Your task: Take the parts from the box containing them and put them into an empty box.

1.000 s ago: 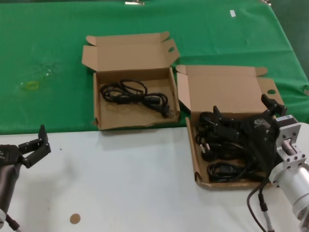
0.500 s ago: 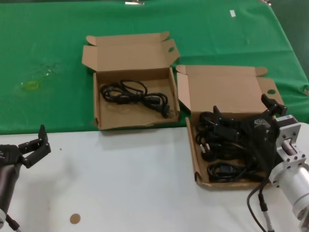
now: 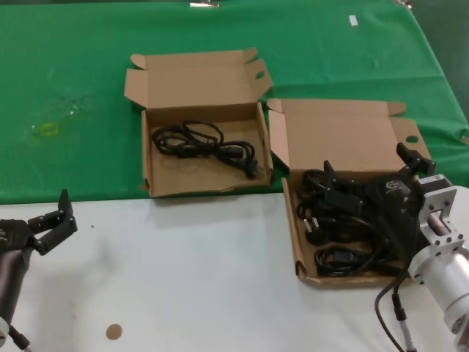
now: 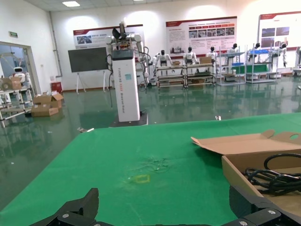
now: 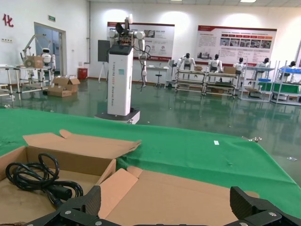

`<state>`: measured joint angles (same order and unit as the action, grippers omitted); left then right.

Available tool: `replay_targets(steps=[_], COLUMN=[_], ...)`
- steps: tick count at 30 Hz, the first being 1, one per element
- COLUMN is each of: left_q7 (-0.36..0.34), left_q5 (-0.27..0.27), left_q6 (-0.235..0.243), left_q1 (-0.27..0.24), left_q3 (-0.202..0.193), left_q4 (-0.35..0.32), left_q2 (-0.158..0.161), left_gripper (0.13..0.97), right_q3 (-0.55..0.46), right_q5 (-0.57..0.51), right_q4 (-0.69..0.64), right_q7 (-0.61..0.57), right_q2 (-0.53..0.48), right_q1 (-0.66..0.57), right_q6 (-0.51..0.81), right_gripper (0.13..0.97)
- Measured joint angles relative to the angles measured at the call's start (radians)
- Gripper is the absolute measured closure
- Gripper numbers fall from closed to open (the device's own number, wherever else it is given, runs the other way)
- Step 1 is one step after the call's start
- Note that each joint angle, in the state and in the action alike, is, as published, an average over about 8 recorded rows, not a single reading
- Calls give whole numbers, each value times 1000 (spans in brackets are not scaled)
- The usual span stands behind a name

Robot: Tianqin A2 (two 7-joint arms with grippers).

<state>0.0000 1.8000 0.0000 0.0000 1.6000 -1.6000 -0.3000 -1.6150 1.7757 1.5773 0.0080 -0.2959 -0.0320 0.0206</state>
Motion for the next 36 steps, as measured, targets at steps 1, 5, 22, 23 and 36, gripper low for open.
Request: replay_targets(steps=[1, 5, 22, 23, 36], left_q7=[0, 0, 0, 0, 0], left_q5=[0, 0, 0, 0, 0], left_q6=[0, 0, 0, 0, 0], left_q1=[0, 0, 0, 0, 0], left_q3=[0, 0, 0, 0, 0], left_q4=[0, 0, 0, 0, 0], left_q2=[0, 0, 0, 0, 0], left_gripper=[132, 132, 132, 132, 132], right_q3=[0, 0, 0, 0, 0], right_q5=[0, 0, 0, 0, 0], right_q4=[0, 0, 0, 0, 0], right_q7=[0, 0, 0, 0, 0], right_q2=[0, 0, 0, 0, 0], right_q1=[0, 0, 0, 0, 0], right_q6=[0, 0, 0, 0, 0], right_gripper=[129, 129, 129, 129, 129])
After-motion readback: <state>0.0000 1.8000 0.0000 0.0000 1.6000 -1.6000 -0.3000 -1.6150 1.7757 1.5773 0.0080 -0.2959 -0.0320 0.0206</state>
